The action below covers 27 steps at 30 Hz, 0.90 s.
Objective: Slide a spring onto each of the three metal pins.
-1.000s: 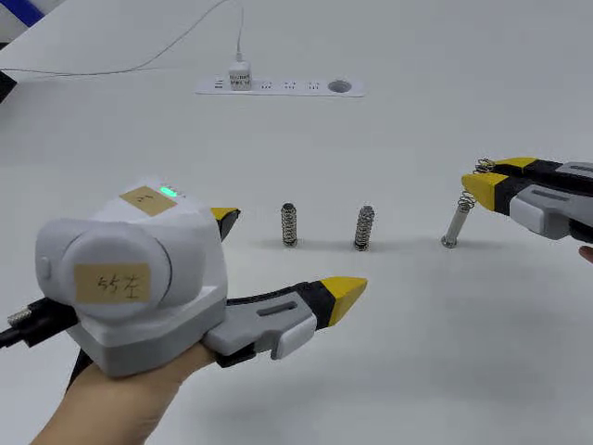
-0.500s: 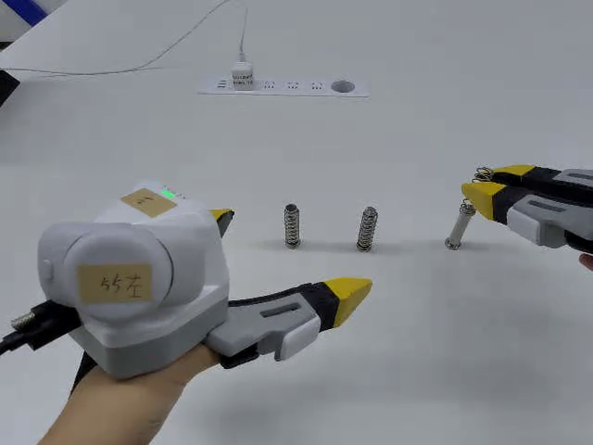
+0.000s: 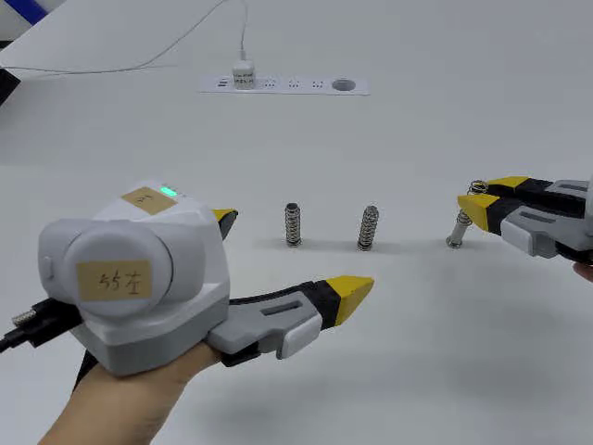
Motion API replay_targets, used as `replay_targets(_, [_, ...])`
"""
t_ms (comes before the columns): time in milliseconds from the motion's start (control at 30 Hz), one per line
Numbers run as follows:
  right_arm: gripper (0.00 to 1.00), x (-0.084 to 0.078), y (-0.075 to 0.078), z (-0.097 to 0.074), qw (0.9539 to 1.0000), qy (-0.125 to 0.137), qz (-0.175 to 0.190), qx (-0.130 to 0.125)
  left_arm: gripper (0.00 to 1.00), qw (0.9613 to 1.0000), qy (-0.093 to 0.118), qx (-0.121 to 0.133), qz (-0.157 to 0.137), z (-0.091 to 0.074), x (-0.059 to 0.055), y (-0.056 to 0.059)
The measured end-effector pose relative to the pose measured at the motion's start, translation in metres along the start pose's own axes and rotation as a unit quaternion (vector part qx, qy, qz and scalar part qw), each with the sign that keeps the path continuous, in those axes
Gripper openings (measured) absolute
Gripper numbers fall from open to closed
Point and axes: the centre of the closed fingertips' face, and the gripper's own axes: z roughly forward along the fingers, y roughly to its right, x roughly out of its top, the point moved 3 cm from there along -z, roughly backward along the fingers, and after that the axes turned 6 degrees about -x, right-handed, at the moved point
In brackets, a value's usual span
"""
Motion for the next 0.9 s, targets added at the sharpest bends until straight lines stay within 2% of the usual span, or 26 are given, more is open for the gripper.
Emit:
replay_targets(467, [0.12, -0.012, -0.003, 0.006, 0.9998, -0.019, -0.001, 0.002, 0.89, 1.0, 0.002, -0.007, -0.002, 0.0, 0.001, 0.002])
replay_targets(900, [0.12, -0.022, -0.003, 0.009, 0.9994, -0.031, 0.018, 0.001, 0.89, 1.0, -0.001, -0.005, -0.001, 0.0, 0.0, 0.001])
